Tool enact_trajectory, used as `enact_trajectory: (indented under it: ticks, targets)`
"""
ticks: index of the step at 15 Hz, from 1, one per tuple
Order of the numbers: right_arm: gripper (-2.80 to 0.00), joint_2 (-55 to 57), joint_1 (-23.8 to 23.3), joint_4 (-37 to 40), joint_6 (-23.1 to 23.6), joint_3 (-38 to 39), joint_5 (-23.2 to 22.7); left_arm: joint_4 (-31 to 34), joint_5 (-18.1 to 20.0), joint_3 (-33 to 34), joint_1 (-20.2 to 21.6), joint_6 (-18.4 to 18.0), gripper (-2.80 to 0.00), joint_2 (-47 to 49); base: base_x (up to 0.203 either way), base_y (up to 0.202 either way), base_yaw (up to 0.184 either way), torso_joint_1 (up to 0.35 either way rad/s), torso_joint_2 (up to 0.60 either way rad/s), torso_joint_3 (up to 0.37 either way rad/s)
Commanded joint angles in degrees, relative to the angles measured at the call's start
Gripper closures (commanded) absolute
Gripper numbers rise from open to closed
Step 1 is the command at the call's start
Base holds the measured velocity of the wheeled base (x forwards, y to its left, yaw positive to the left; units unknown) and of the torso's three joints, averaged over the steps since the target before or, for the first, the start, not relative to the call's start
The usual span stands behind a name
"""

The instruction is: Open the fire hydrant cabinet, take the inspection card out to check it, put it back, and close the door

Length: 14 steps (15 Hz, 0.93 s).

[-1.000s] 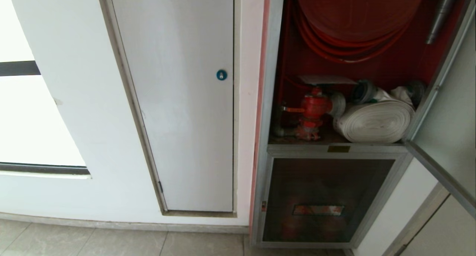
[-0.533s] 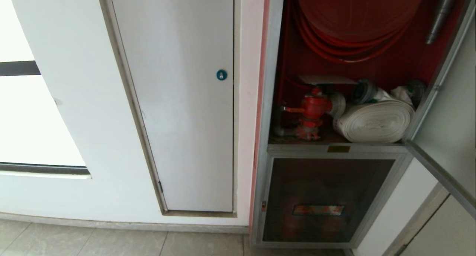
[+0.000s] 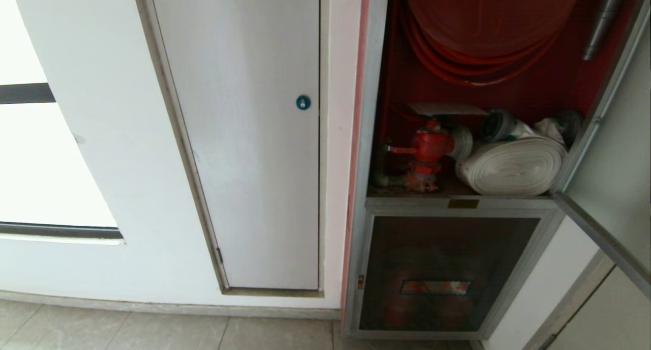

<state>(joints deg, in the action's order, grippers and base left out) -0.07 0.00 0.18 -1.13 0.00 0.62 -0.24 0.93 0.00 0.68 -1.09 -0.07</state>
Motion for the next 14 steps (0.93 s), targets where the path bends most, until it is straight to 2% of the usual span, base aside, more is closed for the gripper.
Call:
enact_trajectory:
  ticks: [1, 10, 14]
  targets:
    - [0.00, -0.10, 0.00, -0.01, -0.02, 0.00, -0.01, -0.02, 0.04, 0.18, 0.02, -0.05, 0.00, -0.01, 0.000, 0.000, 0.000, 0.000, 0.00, 0.000]
    - [0.00, -0.10, 0.00, -0.01, -0.02, 0.00, -0.01, -0.02, 0.02, 0.18, 0.02, 0.03, 0.00, -0.01, 0.000, 0.000, 0.000, 0.000, 0.00, 0.000]
    - [0.00, -0.10, 0.00, -0.01, -0.02, 0.00, -0.01, -0.02, -0.05, 0.18, 0.02, 0.03, 0.00, -0.01, 0.185, 0.000, 0.000, 0.009, 0.00, -0.002]
